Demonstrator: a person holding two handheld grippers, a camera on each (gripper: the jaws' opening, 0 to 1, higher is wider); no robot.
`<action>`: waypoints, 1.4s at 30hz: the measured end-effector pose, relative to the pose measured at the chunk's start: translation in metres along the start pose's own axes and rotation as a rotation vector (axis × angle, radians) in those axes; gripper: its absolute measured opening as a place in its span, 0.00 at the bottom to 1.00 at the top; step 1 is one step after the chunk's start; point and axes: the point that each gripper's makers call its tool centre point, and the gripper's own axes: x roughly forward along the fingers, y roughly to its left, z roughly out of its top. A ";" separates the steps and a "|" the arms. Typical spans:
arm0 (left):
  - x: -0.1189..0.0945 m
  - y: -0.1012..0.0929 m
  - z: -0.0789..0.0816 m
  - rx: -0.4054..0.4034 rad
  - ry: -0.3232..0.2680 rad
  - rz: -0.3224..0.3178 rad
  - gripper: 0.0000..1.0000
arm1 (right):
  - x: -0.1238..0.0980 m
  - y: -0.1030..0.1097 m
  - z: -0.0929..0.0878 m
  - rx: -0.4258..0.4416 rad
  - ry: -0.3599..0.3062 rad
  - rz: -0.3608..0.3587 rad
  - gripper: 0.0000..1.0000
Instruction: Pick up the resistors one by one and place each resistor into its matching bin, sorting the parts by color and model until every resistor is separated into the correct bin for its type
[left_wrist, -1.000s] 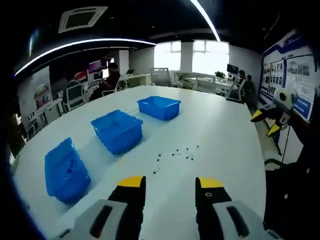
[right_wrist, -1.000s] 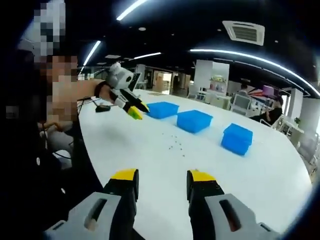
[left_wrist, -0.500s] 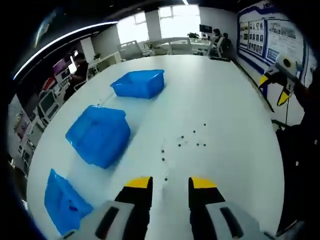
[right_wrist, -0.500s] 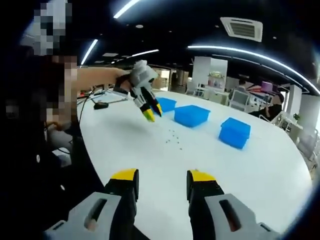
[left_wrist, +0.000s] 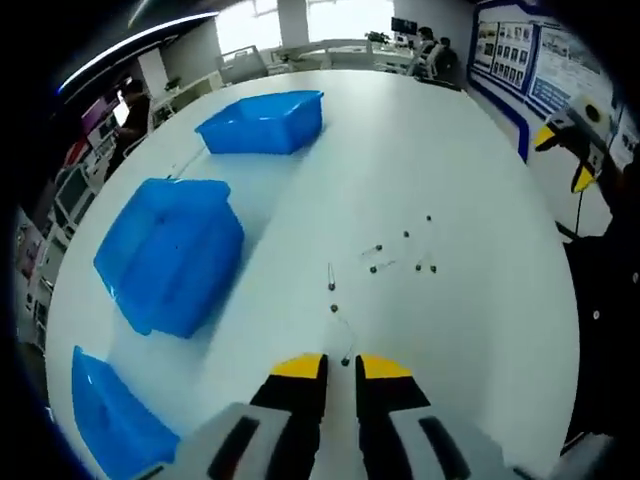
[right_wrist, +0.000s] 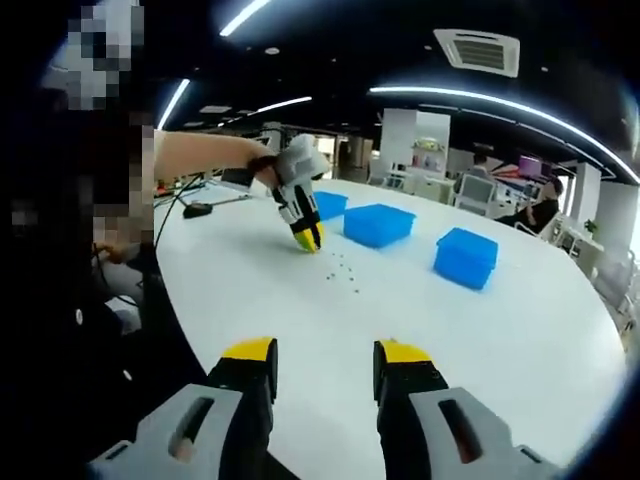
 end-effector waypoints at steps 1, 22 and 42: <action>0.000 0.000 0.000 -0.006 -0.001 -0.005 0.14 | 0.000 0.000 0.000 0.001 0.002 0.001 0.40; -0.016 -0.008 0.009 -0.194 -0.242 -0.060 0.05 | 0.002 0.001 0.009 -0.004 -0.017 -0.011 0.39; -0.148 -0.068 0.053 -0.341 -1.066 0.370 0.05 | -0.024 -0.034 0.049 0.061 -0.223 -0.257 0.38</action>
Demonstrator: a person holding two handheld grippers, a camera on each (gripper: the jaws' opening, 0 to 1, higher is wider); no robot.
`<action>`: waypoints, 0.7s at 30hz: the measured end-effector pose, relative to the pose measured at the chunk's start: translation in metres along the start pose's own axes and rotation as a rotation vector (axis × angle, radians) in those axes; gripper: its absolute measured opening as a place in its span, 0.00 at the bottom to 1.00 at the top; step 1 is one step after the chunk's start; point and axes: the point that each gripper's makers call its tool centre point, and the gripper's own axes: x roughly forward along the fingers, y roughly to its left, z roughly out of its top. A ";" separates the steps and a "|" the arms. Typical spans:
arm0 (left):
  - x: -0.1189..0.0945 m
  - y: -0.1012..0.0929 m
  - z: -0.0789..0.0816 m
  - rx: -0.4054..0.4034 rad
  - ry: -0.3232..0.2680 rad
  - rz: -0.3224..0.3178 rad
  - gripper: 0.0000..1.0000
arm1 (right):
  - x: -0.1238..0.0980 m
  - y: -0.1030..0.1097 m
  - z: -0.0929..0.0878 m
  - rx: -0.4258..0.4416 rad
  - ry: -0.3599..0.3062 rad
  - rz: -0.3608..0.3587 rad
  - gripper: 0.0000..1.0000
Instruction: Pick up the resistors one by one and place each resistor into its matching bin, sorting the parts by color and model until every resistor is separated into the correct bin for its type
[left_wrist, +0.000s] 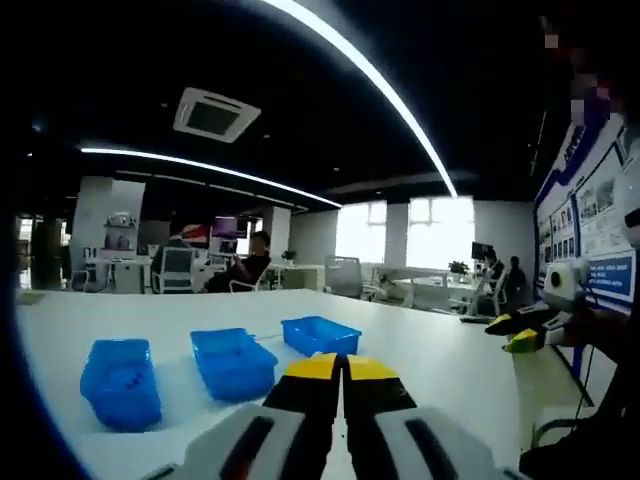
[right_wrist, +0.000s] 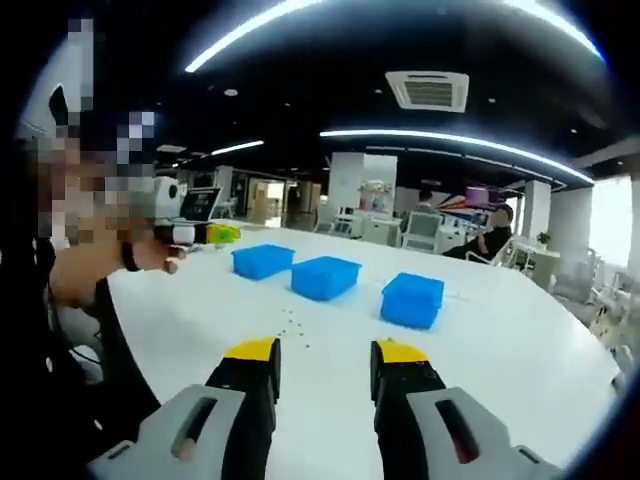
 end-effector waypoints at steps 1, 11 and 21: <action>0.000 -0.002 0.001 0.007 -0.009 0.011 0.05 | -0.001 0.000 0.002 0.004 -0.006 -0.002 0.38; 0.041 0.001 0.016 0.012 -0.012 0.024 0.05 | -0.004 0.003 0.003 -0.017 -0.014 -0.031 0.39; 0.161 0.012 0.047 0.090 0.000 -0.015 0.05 | -0.018 -0.032 0.007 0.014 -0.048 -0.180 0.38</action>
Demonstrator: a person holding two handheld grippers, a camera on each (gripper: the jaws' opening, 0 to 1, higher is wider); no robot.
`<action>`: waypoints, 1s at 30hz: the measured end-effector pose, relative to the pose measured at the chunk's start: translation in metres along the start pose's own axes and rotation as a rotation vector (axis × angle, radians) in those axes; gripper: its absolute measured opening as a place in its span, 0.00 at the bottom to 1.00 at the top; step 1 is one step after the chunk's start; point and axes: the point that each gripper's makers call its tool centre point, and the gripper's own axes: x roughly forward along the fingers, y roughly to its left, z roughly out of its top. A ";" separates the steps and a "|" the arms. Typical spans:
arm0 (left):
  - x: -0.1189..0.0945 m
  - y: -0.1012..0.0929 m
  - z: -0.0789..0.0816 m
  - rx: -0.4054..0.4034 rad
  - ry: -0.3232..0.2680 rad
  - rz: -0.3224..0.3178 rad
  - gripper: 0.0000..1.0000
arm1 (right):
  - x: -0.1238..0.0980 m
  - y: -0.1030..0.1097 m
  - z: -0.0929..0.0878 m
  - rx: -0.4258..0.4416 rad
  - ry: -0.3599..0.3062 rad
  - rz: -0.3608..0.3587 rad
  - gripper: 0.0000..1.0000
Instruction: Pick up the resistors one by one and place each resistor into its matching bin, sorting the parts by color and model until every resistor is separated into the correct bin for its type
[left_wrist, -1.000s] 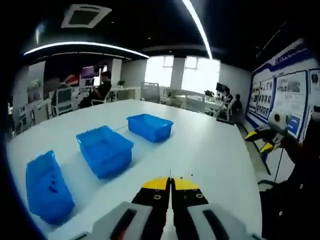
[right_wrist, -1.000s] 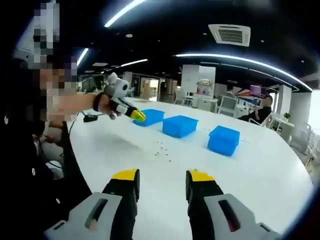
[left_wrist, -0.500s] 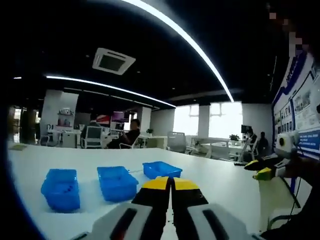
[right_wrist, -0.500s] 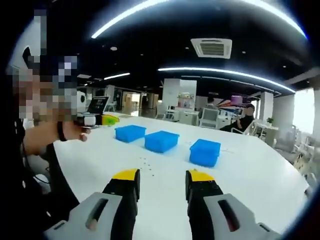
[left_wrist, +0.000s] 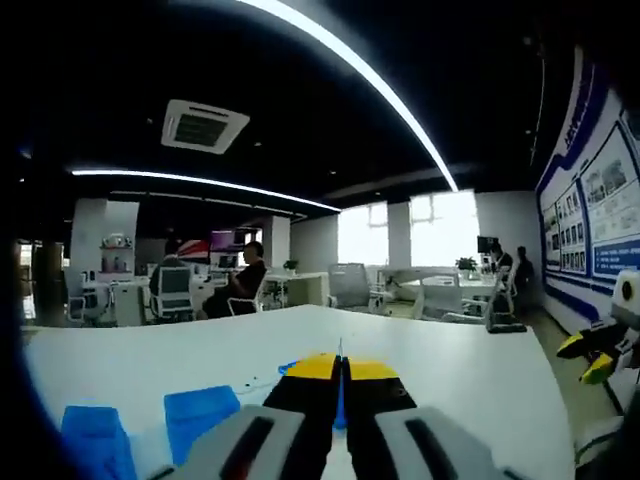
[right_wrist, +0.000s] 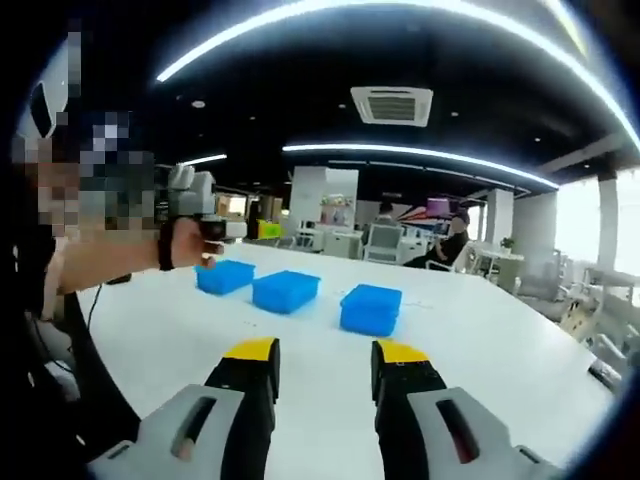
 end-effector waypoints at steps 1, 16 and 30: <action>0.014 0.001 0.002 0.002 -0.012 -0.012 0.05 | -0.001 -0.002 0.000 0.003 -0.001 -0.003 0.38; 0.160 -0.025 -0.032 -0.005 0.076 -0.049 0.05 | -0.010 -0.027 -0.004 0.033 0.002 -0.076 0.38; 0.152 -0.026 -0.028 -0.002 0.083 -0.044 0.34 | -0.011 -0.027 -0.003 0.038 -0.002 -0.071 0.38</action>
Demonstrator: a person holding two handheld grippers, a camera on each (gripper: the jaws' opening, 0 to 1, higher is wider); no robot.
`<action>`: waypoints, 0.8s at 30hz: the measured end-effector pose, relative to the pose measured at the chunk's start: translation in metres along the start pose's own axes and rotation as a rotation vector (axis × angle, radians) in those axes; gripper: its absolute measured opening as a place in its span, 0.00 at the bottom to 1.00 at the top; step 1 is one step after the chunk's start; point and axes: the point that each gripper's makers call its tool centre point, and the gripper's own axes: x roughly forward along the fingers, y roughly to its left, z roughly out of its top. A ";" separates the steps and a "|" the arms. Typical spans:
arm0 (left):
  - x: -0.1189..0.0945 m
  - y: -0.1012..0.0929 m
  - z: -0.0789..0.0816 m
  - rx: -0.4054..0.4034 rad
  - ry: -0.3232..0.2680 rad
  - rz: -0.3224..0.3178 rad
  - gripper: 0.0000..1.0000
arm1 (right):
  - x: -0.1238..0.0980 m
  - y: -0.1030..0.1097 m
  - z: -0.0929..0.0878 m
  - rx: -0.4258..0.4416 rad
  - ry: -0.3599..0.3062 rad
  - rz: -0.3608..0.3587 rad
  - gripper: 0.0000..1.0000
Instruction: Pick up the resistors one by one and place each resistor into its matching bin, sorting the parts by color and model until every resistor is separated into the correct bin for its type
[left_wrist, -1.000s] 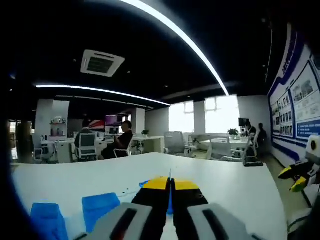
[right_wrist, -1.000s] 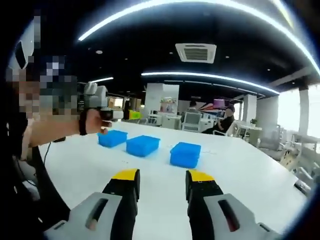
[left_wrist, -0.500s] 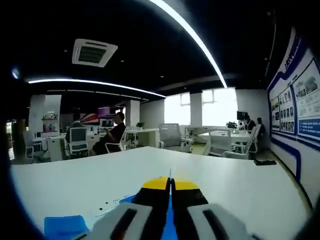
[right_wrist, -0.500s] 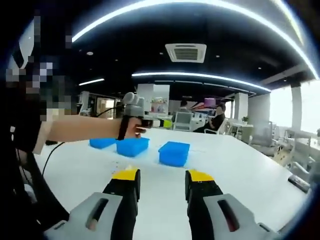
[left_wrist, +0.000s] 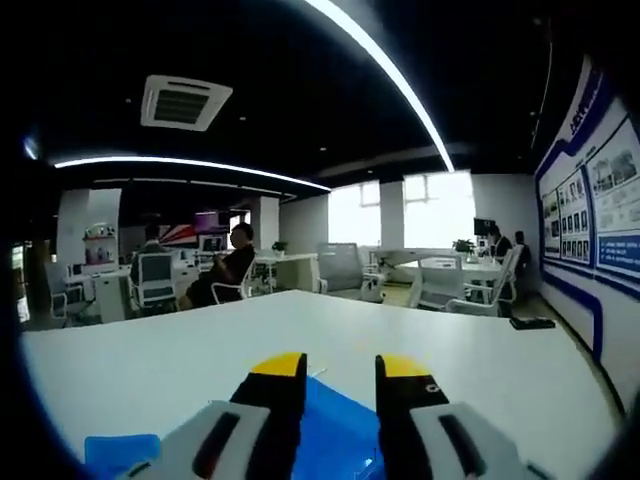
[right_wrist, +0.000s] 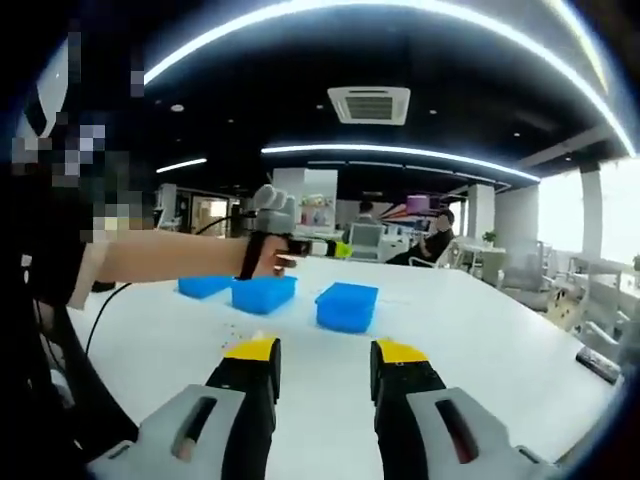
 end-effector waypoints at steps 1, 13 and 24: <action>-0.003 0.000 0.001 0.002 -0.009 0.000 0.36 | 0.000 0.000 0.000 -0.001 -0.001 0.001 0.38; -0.111 -0.001 0.006 -0.011 -0.080 0.014 0.46 | 0.010 0.000 0.006 -0.012 -0.024 0.032 0.38; -0.283 0.007 -0.014 -0.016 -0.111 0.146 0.48 | 0.030 0.021 0.012 -0.026 -0.053 0.134 0.40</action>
